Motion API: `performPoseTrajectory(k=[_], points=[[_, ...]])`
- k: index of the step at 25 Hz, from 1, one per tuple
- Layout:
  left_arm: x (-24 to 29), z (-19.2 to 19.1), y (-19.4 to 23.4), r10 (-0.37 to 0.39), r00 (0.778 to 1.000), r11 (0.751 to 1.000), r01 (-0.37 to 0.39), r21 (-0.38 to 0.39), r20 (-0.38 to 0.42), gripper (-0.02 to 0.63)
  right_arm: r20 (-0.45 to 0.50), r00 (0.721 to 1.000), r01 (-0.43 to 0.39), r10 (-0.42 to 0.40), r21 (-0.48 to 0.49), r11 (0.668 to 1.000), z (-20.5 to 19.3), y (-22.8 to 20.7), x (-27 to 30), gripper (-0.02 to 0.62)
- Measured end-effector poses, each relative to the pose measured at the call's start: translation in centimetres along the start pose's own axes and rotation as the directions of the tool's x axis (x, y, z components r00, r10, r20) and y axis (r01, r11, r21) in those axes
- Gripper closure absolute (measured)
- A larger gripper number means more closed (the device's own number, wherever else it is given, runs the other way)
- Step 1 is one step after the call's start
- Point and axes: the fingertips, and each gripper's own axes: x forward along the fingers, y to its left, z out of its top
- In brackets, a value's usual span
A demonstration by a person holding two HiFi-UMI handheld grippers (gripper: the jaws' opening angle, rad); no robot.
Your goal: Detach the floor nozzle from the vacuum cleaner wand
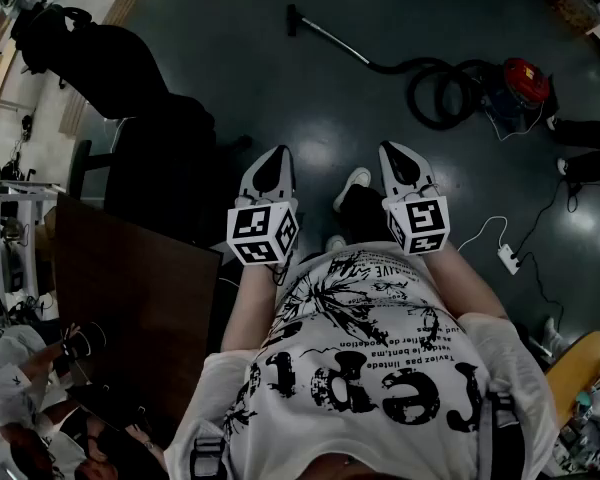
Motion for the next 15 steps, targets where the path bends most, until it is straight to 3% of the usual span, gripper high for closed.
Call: performPoseTrajectory(k=[7, 11, 15], points=[[7.2, -0.5, 3.7, 0.045, 0.995, 0.999, -0.042, 0.035, -0.09, 0.603, -0.032, 0.999, -0.038, 0.04, 0.057, 0.998, 0.2, -3.9, 9.2, 0.592], [13.1, 3.2, 7.1, 0.065, 0.995, 0.997, -0.068, -0.033, -0.075, 0.603, -0.043, 0.998, -0.044, 0.046, 0.064, 0.997, 2.8, -7.2, 16.5, 0.592], [20.2, 7.5, 9.6, 0.099, 0.993, 0.995, -0.099, -0.002, -0.06, 0.602, -0.084, 0.994, -0.056, 0.073, 0.191, 0.98, 4.0, -11.3, 23.7, 0.592]])
